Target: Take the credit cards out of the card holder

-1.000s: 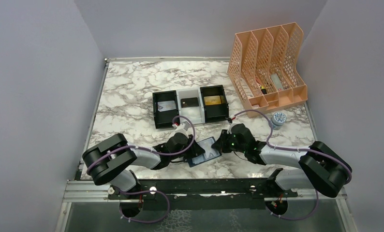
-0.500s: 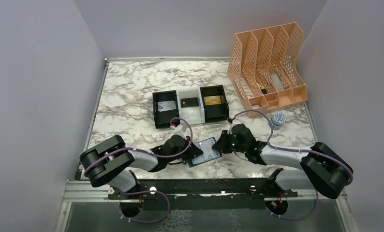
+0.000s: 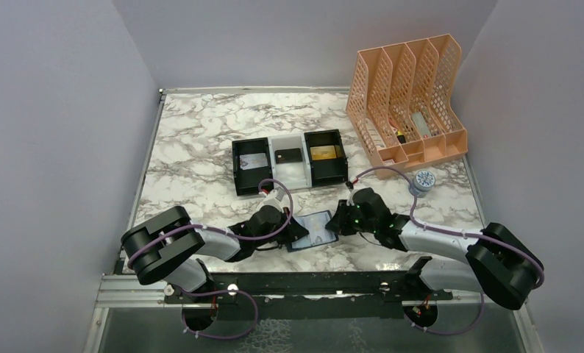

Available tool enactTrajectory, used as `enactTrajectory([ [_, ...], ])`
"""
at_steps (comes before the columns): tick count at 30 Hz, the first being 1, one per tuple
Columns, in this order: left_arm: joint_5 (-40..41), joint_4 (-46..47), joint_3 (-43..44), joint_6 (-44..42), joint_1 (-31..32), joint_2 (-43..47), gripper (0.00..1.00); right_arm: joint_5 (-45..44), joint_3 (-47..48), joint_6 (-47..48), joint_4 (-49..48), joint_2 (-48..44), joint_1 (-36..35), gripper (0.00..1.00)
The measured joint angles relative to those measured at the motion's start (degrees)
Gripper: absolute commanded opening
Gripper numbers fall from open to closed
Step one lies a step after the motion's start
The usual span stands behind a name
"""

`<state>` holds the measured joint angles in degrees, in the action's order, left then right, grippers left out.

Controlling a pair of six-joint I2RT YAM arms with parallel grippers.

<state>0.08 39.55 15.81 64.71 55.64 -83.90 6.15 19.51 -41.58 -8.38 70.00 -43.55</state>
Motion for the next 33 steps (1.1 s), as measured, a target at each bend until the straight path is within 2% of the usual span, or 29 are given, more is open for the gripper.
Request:
enactTrajectory([
  [5, 0.00, -1.42, 0.44, -0.83, 0.00, 0.00, 0.04, 1.86, 2.23, 2.25, 4.24, -1.20, 0.00, 0.14],
  [11, 0.00, -2.43, 1.01, -1.62, 0.00, 0.02, 0.04, 4.55, 4.09, 3.04, 4.24, -1.38, 0.00, 0.15],
  [16, -0.02, -3.32, 1.55, -2.29, 0.00, 0.09, 0.06, 5.35, 5.31, 3.80, 4.13, 2.51, 0.00, 0.18],
  [27, 0.00, -4.57, 1.75, -3.08, 0.00, 0.83, 0.37, 5.38, 4.17, 2.82, -0.24, 5.88, 0.00, 0.18],
  [33, 0.48, -4.61, 2.29, -2.36, 0.00, 0.83, 0.39, 5.57, 3.02, 1.11, -2.64, 5.97, 0.00, 0.19],
])
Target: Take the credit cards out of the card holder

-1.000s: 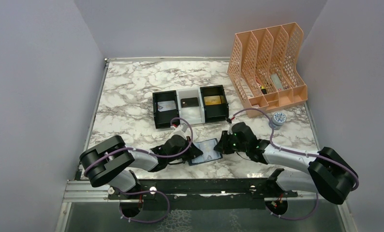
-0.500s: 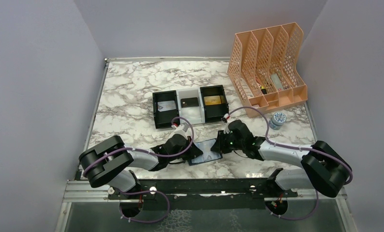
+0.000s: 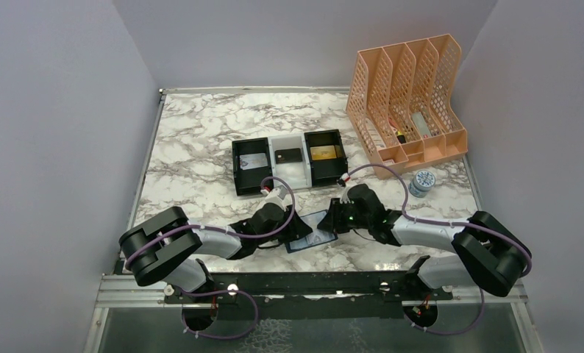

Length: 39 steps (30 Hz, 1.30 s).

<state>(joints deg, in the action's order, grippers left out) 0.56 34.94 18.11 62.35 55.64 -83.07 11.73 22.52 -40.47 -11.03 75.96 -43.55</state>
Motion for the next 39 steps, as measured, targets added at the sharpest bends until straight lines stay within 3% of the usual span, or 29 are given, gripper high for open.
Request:
enactTrajectory([
  [8, 1.22, 0.00, 0.00, 1.42, 0.00, 0.00, 0.38, 0.90, -0.20, -0.44, -1.05, 0.44, 0.00, 0.19],
  [19, 1.92, -0.44, -0.46, 1.55, 0.00, 0.07, 0.13, 1.27, -0.17, -0.04, -1.01, 0.39, 0.00, 0.19],
  [26, 2.36, -0.52, -2.03, 1.38, 0.00, 2.45, 0.05, 1.07, 1.70, 2.69, 2.56, 0.37, 0.00, 0.19],
  [39, 2.75, -0.57, -3.58, 1.36, 0.00, 4.94, 0.05, 1.42, 4.50, 5.77, 8.70, -0.98, 0.00, 0.22],
])
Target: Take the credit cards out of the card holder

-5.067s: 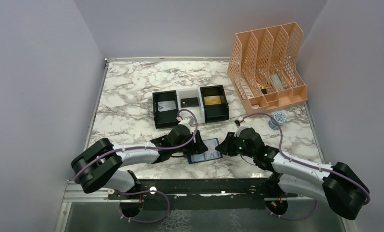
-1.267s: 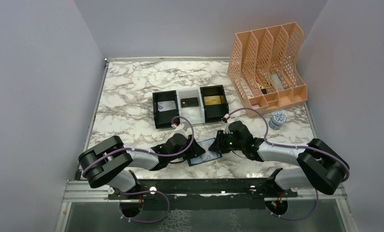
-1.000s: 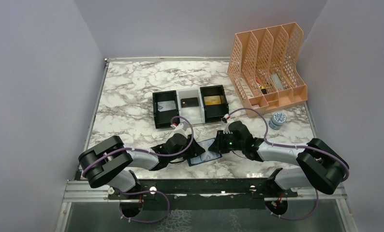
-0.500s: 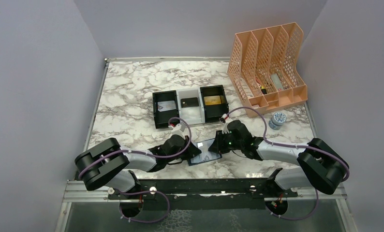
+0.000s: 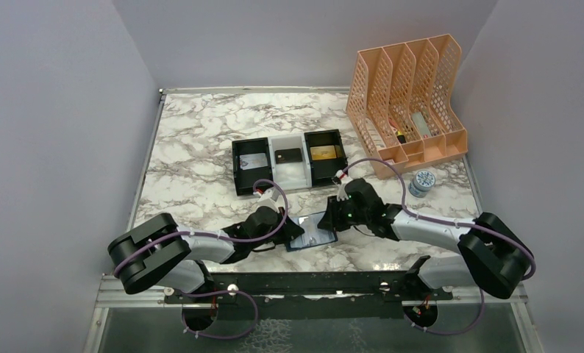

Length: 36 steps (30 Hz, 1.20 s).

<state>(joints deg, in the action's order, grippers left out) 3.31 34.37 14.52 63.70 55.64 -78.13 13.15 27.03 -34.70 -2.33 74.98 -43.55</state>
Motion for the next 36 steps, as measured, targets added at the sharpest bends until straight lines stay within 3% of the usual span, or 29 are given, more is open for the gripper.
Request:
enactTrajectory([
  [11, 0.00, -0.35, 0.00, -0.26, 0.00, 0.09, 0.10, 3.76, 2.62, 0.46, -1.11, 4.59, 0.00, 0.23],
  [18, -0.02, -1.51, 0.00, -0.48, 0.00, 0.35, 0.32, 3.39, 0.90, -1.16, -5.46, 6.03, 0.00, 0.23],
  [26, -0.07, -1.57, 0.37, 0.81, 0.00, 0.35, 0.34, 3.28, -5.42, -8.02, -16.20, 5.25, 0.00, 0.23],
  [36, -0.02, -1.49, 0.37, 2.95, 0.00, 0.24, 0.33, 3.41, -5.97, -10.05, -18.53, 6.12, 0.00, 0.23],
])
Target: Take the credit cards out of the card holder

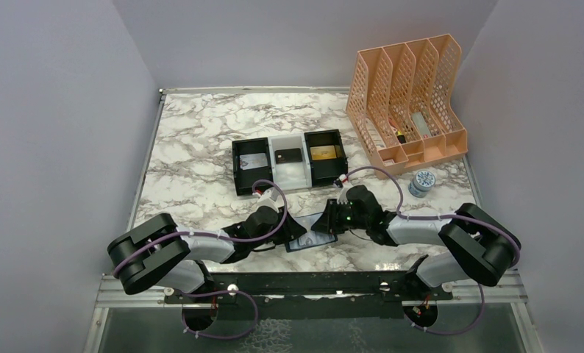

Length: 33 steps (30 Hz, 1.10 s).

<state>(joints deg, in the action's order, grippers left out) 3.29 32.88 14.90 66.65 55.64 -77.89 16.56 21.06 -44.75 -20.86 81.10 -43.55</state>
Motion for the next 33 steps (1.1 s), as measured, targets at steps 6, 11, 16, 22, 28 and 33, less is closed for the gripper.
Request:
enactTrajectory([
  [6, -0.07, 0.04, 0.00, 0.59, 0.00, -0.02, 0.29, -0.04, -0.02, -0.02, 0.00, 0.00, 0.00, 0.23],
  [11, -0.72, 0.28, 0.00, 0.90, 0.00, -0.02, 0.22, -0.20, 0.02, 0.02, 0.15, -0.04, 0.00, 0.24],
  [16, -0.94, 1.11, 0.00, 1.18, 0.00, 0.00, 0.14, -0.66, 0.09, 0.09, 0.55, -0.33, 0.00, 0.24],
  [22, -0.87, 1.62, -1.66, 1.16, 0.00, 2.01, 0.09, -1.60, 0.68, 1.11, 3.21, -1.36, -0.02, 0.24],
  [28, -0.61, 2.27, -3.78, 1.20, -0.02, 3.74, 0.09, -1.14, 3.65, 3.98, 8.90, -1.70, -0.24, 0.25],
  [33, -0.61, 2.45, -3.78, 1.20, 0.00, 3.74, 0.10, 1.40, 4.96, 6.14, 12.87, -3.45, -0.24, 0.25],
])
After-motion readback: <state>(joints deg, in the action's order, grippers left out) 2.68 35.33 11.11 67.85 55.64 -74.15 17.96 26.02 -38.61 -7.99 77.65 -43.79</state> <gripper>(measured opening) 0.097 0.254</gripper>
